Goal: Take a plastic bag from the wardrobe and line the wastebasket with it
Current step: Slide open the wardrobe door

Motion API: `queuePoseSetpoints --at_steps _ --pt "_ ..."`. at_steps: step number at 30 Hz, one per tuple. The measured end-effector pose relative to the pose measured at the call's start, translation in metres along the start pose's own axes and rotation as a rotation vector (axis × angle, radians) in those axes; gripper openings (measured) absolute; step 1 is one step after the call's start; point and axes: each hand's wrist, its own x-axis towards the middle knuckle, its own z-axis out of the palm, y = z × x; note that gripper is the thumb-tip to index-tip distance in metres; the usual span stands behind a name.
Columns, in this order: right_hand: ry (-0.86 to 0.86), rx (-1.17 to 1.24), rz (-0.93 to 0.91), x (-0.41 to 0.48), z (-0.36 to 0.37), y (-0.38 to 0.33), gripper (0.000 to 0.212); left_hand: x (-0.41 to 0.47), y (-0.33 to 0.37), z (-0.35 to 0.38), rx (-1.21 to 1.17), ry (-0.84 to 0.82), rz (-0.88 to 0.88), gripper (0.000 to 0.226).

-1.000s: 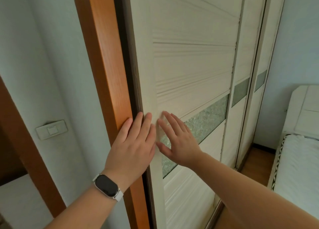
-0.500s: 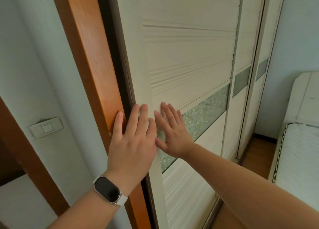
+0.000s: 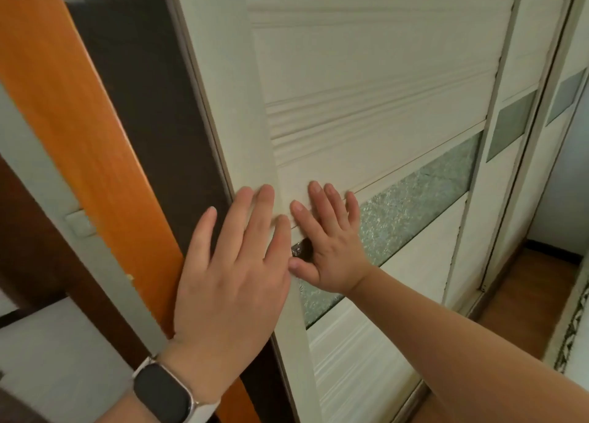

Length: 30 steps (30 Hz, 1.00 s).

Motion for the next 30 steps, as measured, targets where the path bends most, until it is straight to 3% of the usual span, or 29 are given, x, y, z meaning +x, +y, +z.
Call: queuePoseSetpoints --at_steps 12,25,30 --pt "0.074 -0.004 -0.028 -0.004 0.004 0.077 0.078 0.057 0.048 0.053 -0.028 0.274 -0.005 0.042" --pt "0.133 -0.007 -0.044 -0.011 0.005 0.189 0.079 0.165 0.091 0.110 -0.035 0.649 0.010 0.058" --pt "0.154 0.006 -0.056 -0.014 0.005 0.232 0.079 0.213 0.102 0.111 -0.090 0.670 0.100 0.059"
